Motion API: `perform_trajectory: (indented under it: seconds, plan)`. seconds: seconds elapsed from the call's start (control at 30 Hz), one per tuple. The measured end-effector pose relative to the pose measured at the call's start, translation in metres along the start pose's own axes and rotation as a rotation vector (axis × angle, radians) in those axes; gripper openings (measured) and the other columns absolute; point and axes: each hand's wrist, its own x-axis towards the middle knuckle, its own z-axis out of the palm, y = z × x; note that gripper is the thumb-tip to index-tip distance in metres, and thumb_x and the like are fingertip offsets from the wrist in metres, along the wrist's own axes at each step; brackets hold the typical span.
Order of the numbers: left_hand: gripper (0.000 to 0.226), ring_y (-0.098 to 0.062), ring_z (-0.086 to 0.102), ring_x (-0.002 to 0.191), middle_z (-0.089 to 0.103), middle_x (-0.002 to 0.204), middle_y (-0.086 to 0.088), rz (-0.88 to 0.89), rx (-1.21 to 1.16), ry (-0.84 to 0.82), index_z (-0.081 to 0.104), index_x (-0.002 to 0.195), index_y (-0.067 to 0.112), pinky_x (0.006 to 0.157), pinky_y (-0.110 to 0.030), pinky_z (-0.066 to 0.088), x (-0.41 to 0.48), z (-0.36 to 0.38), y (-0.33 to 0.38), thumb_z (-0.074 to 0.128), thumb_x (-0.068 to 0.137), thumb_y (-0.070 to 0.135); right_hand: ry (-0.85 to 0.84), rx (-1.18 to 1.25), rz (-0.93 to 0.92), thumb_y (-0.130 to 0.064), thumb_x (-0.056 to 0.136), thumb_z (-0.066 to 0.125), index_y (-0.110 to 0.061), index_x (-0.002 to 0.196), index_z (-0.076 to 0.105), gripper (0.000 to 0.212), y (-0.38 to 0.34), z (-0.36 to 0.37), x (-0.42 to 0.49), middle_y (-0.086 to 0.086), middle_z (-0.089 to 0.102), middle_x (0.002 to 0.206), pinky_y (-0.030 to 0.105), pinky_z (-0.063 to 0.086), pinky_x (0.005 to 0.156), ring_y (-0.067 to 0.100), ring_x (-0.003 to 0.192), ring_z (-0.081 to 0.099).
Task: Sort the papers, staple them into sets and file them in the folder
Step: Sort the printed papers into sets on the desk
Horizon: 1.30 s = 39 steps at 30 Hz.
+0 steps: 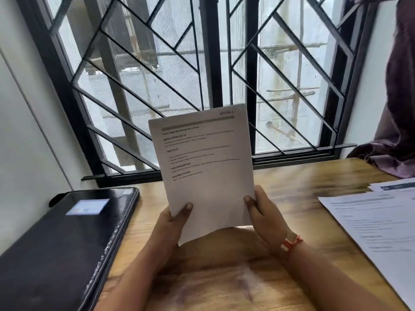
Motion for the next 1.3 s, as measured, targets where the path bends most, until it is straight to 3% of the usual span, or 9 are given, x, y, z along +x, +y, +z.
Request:
perform_trajectory:
  seconds: [0.37, 0.43, 0.63, 0.77, 0.83, 0.97, 1.07, 1.3]
  plan:
    - [0.037, -0.035, 0.071, 0.104, 0.075, 0.111, -0.013, 0.001, 0.055, -0.012, 0.065, 0.119, 0.007, 0.094, -0.056, 0.054, -0.003, 0.002, 0.002, 0.063, 0.090, 0.030, -0.004, 0.095, 0.078, -0.018, 0.102, 0.046, -0.017, 0.105, 0.052, 0.008, 0.002, 0.004, 0.001, 0.003, 0.067, 0.092, 0.054, 0.053, 0.074, 0.024, 0.082, 0.064]
    - [0.036, -0.033, 0.071, 0.104, 0.075, 0.111, -0.012, 0.007, 0.063, -0.010, 0.065, 0.120, 0.008, 0.093, -0.054, 0.055, -0.004, 0.003, 0.002, 0.062, 0.092, 0.030, -0.012, 0.107, 0.093, -0.023, 0.101, 0.045, -0.020, 0.106, 0.052, 0.010, 0.002, 0.004, 0.000, 0.003, 0.068, 0.093, 0.054, 0.053, 0.074, 0.025, 0.083, 0.065]
    - [0.036, -0.030, 0.071, 0.104, 0.075, 0.112, -0.009, 0.018, 0.086, 0.002, 0.063, 0.121, 0.010, 0.094, -0.053, 0.055, -0.008, 0.004, 0.003, 0.069, 0.091, 0.030, -0.016, 0.052, 0.118, -0.014, 0.102, 0.047, -0.014, 0.105, 0.054, 0.008, 0.000, -0.002, -0.002, 0.004, 0.068, 0.092, 0.048, 0.053, 0.073, 0.024, 0.082, 0.065]
    - [0.040, -0.020, 0.072, 0.101, 0.075, 0.112, -0.003, 0.072, 0.193, -0.004, 0.060, 0.122, 0.018, 0.084, -0.039, 0.060, -0.022, 0.012, 0.006, 0.075, 0.087, 0.033, -0.053, -0.040, 0.203, -0.012, 0.101, 0.047, -0.007, 0.102, 0.054, 0.009, -0.004, -0.013, -0.006, 0.010, 0.067, 0.094, 0.045, 0.051, 0.075, 0.031, 0.085, 0.063]
    - [0.037, -0.014, 0.071, 0.099, 0.071, 0.114, -0.001, 0.114, 0.281, 0.033, 0.054, 0.122, 0.018, 0.077, -0.027, 0.059, -0.026, 0.018, 0.004, 0.072, 0.092, 0.026, -0.086, -0.086, 0.272, -0.011, 0.100, 0.045, -0.006, 0.109, 0.056, 0.015, -0.009, -0.022, -0.010, 0.011, 0.066, 0.103, 0.036, 0.047, 0.076, 0.031, 0.093, 0.061]
    - [0.029, -0.022, 0.067, 0.105, 0.065, 0.120, -0.006, 0.080, 0.394, 0.060, 0.046, 0.123, 0.019, 0.091, -0.046, 0.056, -0.045, 0.038, 0.004, 0.062, 0.098, 0.017, -0.125, -0.192, 0.358, -0.013, 0.096, 0.044, -0.007, 0.123, 0.060, 0.032, -0.016, -0.057, -0.031, 0.015, 0.067, 0.117, 0.035, 0.048, 0.085, 0.034, 0.104, 0.062]
    - [0.012, -0.025, 0.068, 0.100, 0.069, 0.111, -0.003, 0.028, 0.479, -0.007, 0.054, 0.108, 0.021, 0.091, -0.051, 0.056, -0.072, 0.061, -0.001, 0.053, 0.101, 0.012, -0.118, -0.285, 0.396, -0.011, 0.096, 0.044, -0.005, 0.122, 0.061, 0.031, -0.021, -0.090, -0.055, 0.017, 0.067, 0.115, 0.033, 0.047, 0.084, 0.034, 0.103, 0.062]
    - [0.018, -0.016, 0.072, 0.090, 0.075, 0.103, -0.001, -0.035, 0.564, -0.069, 0.072, 0.108, 0.012, 0.089, -0.039, 0.059, -0.135, 0.101, -0.013, 0.064, 0.093, 0.007, -0.143, -0.512, 0.478, -0.014, 0.096, 0.052, -0.001, 0.123, 0.059, 0.031, -0.029, -0.145, -0.116, 0.022, 0.063, 0.124, 0.036, 0.048, 0.094, 0.038, 0.114, 0.059]
